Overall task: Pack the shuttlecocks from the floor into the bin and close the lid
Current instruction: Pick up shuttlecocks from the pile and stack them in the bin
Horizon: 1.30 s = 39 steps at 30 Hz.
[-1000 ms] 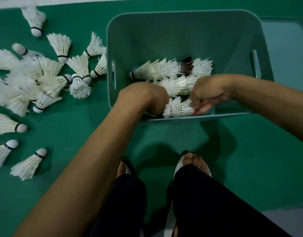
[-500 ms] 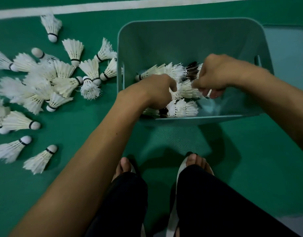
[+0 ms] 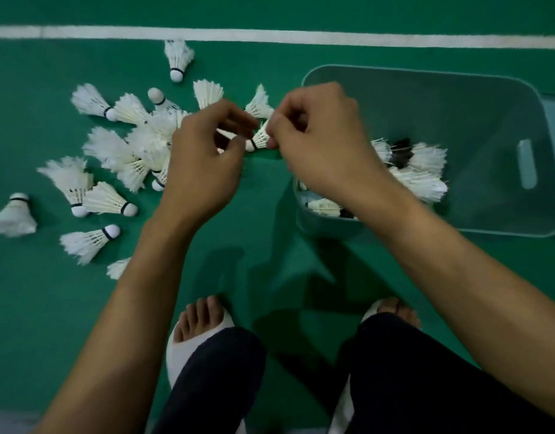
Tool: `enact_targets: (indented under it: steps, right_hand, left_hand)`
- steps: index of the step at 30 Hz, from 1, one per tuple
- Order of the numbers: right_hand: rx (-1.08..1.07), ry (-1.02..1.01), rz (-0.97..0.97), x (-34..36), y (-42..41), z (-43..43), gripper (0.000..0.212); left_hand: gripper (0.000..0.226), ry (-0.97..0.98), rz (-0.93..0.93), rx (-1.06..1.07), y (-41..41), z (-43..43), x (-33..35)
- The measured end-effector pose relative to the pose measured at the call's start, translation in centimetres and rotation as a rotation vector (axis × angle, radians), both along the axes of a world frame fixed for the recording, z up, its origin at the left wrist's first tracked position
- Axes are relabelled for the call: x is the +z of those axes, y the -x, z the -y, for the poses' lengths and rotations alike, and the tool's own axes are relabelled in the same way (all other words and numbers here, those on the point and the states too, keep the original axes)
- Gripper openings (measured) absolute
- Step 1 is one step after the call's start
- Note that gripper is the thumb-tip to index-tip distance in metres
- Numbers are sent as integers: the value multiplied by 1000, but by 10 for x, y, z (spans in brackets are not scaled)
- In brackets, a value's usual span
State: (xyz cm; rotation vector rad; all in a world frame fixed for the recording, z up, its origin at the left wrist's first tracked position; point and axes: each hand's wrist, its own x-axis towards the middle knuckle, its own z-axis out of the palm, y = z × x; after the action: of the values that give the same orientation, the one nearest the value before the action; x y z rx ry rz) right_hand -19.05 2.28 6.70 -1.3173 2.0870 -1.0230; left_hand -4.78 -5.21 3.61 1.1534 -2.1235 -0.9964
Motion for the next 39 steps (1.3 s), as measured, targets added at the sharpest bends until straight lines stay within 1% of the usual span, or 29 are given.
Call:
enact_targets:
  steps: [1, 3, 5, 7, 9, 10, 11, 12, 14, 16, 18, 19, 21, 23, 26, 28, 29, 31, 32, 33, 34, 36, 37, 39]
  right_hand:
    - [11, 21, 6, -3, -13, 6, 21]
    - [75, 15, 31, -15, -42, 19, 20]
    - [148, -63, 37, -32, -67, 29, 19]
    - [201, -162, 8, -57, -90, 35, 17]
    - [214, -256, -35, -81, -107, 38, 16]
    - [199, -303, -66, -92, -112, 40, 17]
    - [167, -346, -97, -101, -115, 42, 21]
    - [116, -373, -126, -108, -115, 43, 25]
    - [-19, -375, -150, -119, -110, 47, 29]
    - [-160, -336, -116, -129, -101, 54, 31]
    - [-226, -291, -100, -139, -93, 64, 34]
    - [-215, -281, -111, -143, -92, 68, 35]
    - [-165, -282, -150, -147, -93, 74, 36]
    - [-145, -306, -168, -148, -95, 79, 36]
    - [-217, -327, -26, -145, -98, 85, 29]
    - [-305, -249, 41, -141, -100, 85, 22]
    - [-325, -190, 55, -141, -101, 84, 25]
    - [-280, -130, 78, -140, -102, 82, 45]
    - [-241, -148, 99, -142, -102, 83, 56]
    - [-216, -179, 132, -145, -102, 87, 63]
    - [-215, -205, 177, -147, -101, 92, 65]
    - [-255, -188, 254, -152, -102, 97, 63]
    - [-284, -156, 261, -150, -103, 97, 60]
    - [-324, -63, 177, -141, -106, 92, 47]
  left_hand:
    - [29, -22, 45, 8, -14, 5, -7]
    - [24, -58, 193, 74, -53, 15, -25]
    - [23, -42, 430, 171, -92, 23, -46]
    - [34, -77, 692, 235, -123, 21, -66]
    - [47, -209, 925, 239, -141, 14, -82]
    - [50, -283, 1004, 237, -146, 8, -89]
    - [51, -343, 1020, 256, -149, 2, -97]
    - [50, -382, 990, 293, -151, -4, -104]
    - [40, -405, 903, 394, -151, -14, -115]
    - [27, -408, 849, 499, -152, -15, -120]
    - [23, -408, 795, 556, -150, -9, -118]
    - [26, -370, 761, 537, -146, -5, -116]
    - [41, -233, 667, 440, -134, 6, -110]
    - [47, -152, 582, 378, -118, 22, -106]
    - [52, -146, 586, 390, -96, 46, -112]
    - [60, -126, 613, 435, -85, 56, -122]
    - [63, -112, 616, 462, -81, 60, -128]
    - [64, -97, 620, 515, -75, 65, -136]
    - [60, -96, 618, 545, -74, 68, -139]
    - [55, -90, 615, 572, -75, 69, -142]
    - [49, -80, 610, 593, -76, 70, -143]
    - [39, -55, 573, 627, -78, 67, -143]
    - [36, -44, 543, 648, -80, 64, -141]
    - [29, -17, 490, 684, -81, 55, -133]
